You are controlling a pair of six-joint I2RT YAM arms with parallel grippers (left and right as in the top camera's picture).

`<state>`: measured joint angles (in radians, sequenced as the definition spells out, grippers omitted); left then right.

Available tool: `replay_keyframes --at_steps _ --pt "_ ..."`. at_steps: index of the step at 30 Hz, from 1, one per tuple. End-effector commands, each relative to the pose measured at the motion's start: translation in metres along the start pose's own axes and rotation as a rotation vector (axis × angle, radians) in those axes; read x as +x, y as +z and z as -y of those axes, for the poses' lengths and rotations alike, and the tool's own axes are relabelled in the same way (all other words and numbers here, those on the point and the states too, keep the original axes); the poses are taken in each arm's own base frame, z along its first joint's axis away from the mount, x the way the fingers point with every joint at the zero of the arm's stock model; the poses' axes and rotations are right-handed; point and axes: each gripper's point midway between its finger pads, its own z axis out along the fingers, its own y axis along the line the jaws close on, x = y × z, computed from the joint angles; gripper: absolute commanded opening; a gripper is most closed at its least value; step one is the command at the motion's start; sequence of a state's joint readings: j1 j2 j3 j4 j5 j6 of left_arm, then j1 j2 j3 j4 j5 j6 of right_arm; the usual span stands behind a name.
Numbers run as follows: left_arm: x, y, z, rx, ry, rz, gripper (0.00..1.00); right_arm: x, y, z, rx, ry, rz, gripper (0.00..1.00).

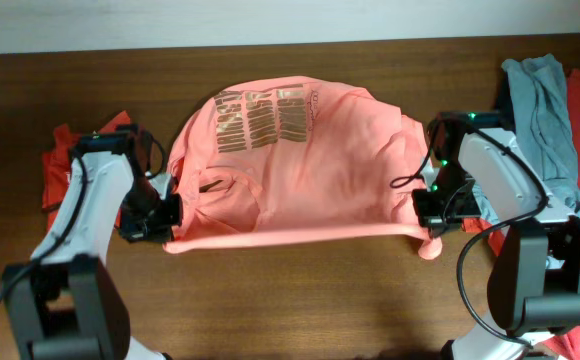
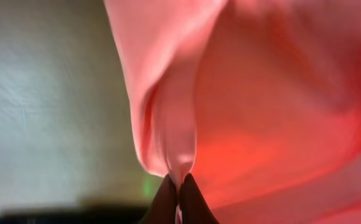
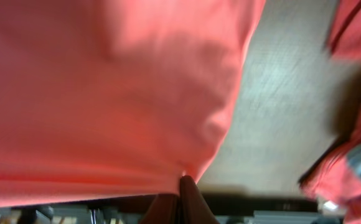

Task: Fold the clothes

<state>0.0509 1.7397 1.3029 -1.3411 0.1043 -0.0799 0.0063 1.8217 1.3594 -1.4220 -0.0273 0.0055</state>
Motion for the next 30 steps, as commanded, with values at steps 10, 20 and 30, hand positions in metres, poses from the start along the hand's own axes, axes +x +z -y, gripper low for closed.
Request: replay_keyframes --at_steps 10,20,30 --pt "-0.118 -0.059 0.001 -0.004 -0.051 0.590 0.00 -0.104 -0.058 0.012 0.049 0.011 0.498 0.04" --pt "-0.132 -0.063 0.009 0.006 -0.028 0.644 0.38 -0.129 -0.072 0.014 0.061 0.016 0.610 0.32" --pt "-0.109 -0.047 0.006 -0.007 -0.036 0.532 0.50 -0.120 -0.066 0.016 0.073 0.010 0.564 0.39"
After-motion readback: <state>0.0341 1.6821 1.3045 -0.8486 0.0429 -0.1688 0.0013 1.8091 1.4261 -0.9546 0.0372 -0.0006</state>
